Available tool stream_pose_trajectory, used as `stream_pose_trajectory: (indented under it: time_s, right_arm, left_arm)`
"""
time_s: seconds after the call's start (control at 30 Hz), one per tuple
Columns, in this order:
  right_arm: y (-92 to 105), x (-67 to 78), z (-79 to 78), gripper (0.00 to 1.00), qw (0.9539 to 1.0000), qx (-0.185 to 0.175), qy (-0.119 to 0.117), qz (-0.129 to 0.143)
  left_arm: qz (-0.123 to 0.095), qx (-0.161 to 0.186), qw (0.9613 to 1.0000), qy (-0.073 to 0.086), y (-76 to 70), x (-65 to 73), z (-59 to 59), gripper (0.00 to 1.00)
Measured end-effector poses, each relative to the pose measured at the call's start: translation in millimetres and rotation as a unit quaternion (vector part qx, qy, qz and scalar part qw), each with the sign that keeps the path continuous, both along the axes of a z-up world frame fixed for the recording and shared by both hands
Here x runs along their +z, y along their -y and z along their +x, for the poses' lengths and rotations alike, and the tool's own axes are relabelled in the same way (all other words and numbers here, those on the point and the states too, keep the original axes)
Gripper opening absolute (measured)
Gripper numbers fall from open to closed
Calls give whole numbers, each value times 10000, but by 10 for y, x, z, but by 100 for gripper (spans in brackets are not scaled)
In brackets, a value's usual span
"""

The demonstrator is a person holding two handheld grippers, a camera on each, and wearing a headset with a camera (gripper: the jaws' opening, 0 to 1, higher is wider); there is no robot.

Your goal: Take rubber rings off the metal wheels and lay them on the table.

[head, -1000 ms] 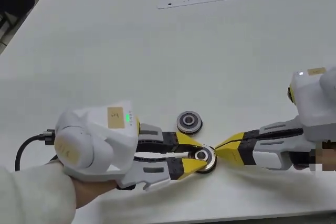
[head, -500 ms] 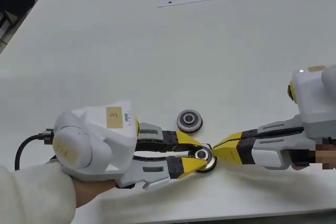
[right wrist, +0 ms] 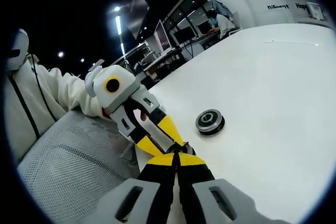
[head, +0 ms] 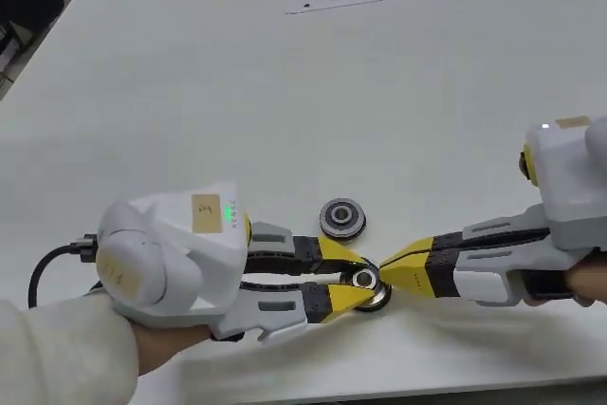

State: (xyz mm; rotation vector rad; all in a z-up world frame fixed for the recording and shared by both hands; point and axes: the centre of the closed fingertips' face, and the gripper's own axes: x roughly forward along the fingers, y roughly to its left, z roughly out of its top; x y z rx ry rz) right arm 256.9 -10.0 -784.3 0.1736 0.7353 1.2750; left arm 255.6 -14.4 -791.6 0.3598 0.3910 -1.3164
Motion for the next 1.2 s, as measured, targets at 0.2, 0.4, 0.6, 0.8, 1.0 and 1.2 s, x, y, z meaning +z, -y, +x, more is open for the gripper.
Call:
stream_pose_trajectory:
  time_s: [0.2, 0.4, 0.6, 0.8, 1.0, 1.2]
  right_arm:
    - [-10, 22, -4, 0, 9999, -8, -85, 80]
    - [-9, 46, 10, 0, 9995, -80, -227, 206]
    - [-23, 104, 33, 0, 9981, -171, -401, 437]
    - [-18, 85, 46, 0, 9982, -199, -371, 423]
    - [-1, 2, 51, 0, 9993, -186, -243, 193]
    - [-3, 7, 47, 0, 9994, -171, -244, 200]
  left_arm:
    - [-1, 3, 10000, -2, 0, 3, -4, 14]
    - [9, -2, 10000, 9, 0, 5, -6, 14]
    - [2, 7, 10000, -16, -9, 3, -2, 14]
    - [-1, 26, 10000, -77, -14, 5, -8, 14]
    - [52, -8, 10000, -79, -21, 8, -16, 14]
    - [125, -11, 9996, -261, -37, 27, -39, 17]
